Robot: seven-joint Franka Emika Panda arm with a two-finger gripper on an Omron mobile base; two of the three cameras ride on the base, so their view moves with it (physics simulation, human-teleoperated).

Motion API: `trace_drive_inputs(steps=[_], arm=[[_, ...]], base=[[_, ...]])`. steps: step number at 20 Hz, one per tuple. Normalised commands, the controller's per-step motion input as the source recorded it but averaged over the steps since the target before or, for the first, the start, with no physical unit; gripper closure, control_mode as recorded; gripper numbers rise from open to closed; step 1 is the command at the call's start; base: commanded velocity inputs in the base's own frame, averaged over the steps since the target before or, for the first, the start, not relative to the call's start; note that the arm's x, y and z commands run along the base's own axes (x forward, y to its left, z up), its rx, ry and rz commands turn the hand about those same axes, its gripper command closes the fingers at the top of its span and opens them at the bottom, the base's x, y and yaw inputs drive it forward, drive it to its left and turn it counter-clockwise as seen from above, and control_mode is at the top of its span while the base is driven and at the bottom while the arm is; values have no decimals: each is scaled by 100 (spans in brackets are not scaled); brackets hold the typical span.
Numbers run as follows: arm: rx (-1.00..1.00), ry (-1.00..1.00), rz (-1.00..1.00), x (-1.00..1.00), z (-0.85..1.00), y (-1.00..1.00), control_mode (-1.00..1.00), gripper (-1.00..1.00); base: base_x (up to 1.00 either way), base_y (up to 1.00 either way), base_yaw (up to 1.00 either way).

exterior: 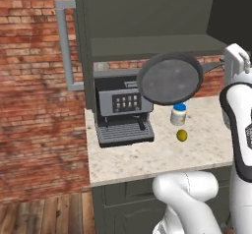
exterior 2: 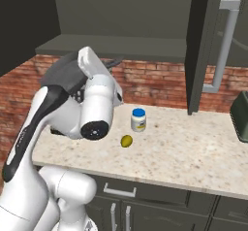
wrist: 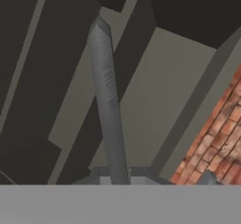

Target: Pick the pan from the cabinet and place it on the stove. Then turn on the stove burner for the pan.

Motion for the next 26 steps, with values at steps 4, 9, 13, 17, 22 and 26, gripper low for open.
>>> trace_drive_inputs(steps=[4,9,13,17,22,26], arm=[[0,0,-1,-46,-1,2,-100,100],[0,0,0,0,0,0,-100,100],[0,-1,0,-6,0,0,-100,100],[0,-6,0,-26,-6,0,-100,100],[0,-1,0,-34,-11,0,-100,100],[0,-1,0,-35,-17,0,-100,100]], base=[[0,0,0],[0,0,0],[0,0,0],[0,0,0],[0,0,0],[0,0,0]])
